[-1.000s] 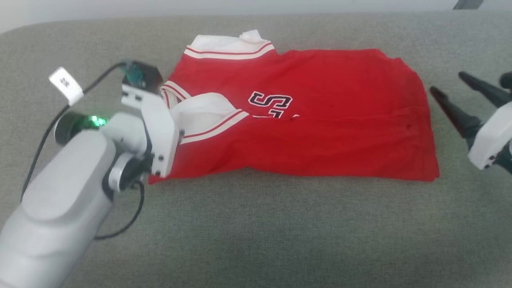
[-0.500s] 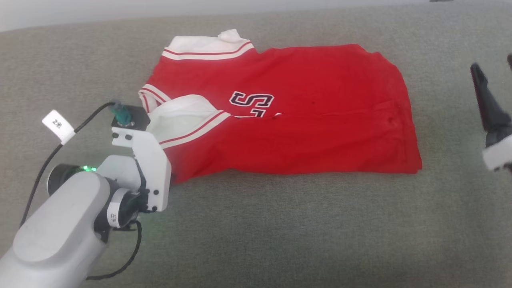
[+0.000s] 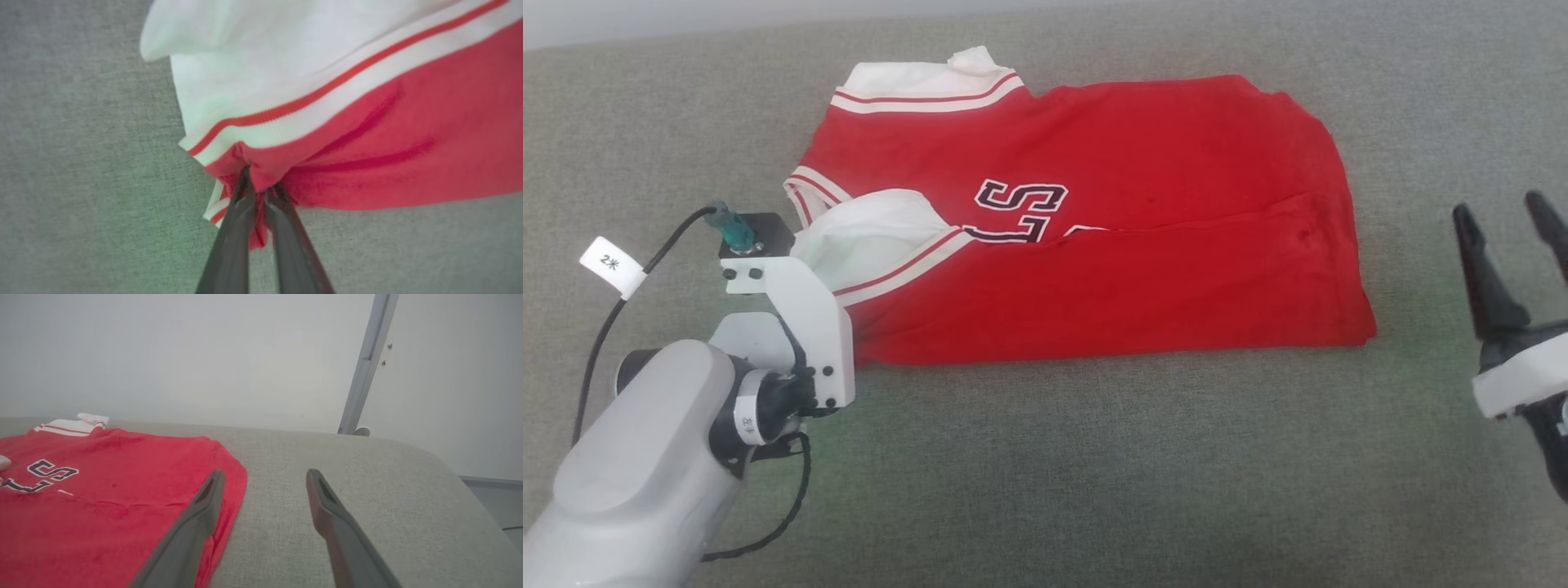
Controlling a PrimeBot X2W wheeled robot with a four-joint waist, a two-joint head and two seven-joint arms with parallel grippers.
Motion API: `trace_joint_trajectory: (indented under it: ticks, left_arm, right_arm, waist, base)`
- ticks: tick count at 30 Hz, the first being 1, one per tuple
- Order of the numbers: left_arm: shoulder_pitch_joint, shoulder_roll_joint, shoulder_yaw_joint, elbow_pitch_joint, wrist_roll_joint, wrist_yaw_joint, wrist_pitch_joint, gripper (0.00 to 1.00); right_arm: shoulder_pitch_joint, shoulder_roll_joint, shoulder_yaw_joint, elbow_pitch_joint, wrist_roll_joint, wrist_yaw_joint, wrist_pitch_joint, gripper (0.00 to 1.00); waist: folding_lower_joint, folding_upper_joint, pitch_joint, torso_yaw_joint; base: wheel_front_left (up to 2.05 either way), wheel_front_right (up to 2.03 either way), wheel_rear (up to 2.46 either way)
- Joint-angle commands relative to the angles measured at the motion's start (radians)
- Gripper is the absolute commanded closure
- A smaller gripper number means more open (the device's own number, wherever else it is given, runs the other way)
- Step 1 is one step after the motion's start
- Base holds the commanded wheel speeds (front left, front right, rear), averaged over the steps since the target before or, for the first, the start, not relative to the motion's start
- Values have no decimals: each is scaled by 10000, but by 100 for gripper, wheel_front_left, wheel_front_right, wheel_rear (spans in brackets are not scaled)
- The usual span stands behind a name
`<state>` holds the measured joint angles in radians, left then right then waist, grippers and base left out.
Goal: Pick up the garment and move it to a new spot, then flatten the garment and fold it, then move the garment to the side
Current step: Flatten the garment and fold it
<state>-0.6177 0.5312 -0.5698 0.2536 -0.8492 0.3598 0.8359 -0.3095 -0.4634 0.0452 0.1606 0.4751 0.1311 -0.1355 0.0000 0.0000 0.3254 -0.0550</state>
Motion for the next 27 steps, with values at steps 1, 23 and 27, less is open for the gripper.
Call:
trace_joint_trajectory:
  ticks: [1,23,27]
  left_arm:
    - [295,-181,-222,254,-39,-119,43,100]
    - [-431,-1001,-762,236,212,-858,-514,100]
    - [-472,-1122,-790,417,171,-957,-665,100]
  right_arm:
    - [180,37,48,-136,174,-6,343,0]
    - [-591,-695,2070,1215,2228,-2,6307,0]
    - [-839,-702,2399,1654,2187,-2,6686,100]
  waist:
    - [0,0,9,43]
    - [0,0,210,1150]
    - [0,0,183,1259]
  base:
    - [0,0,0]
    - [0,0,0]
    - [0,0,0]
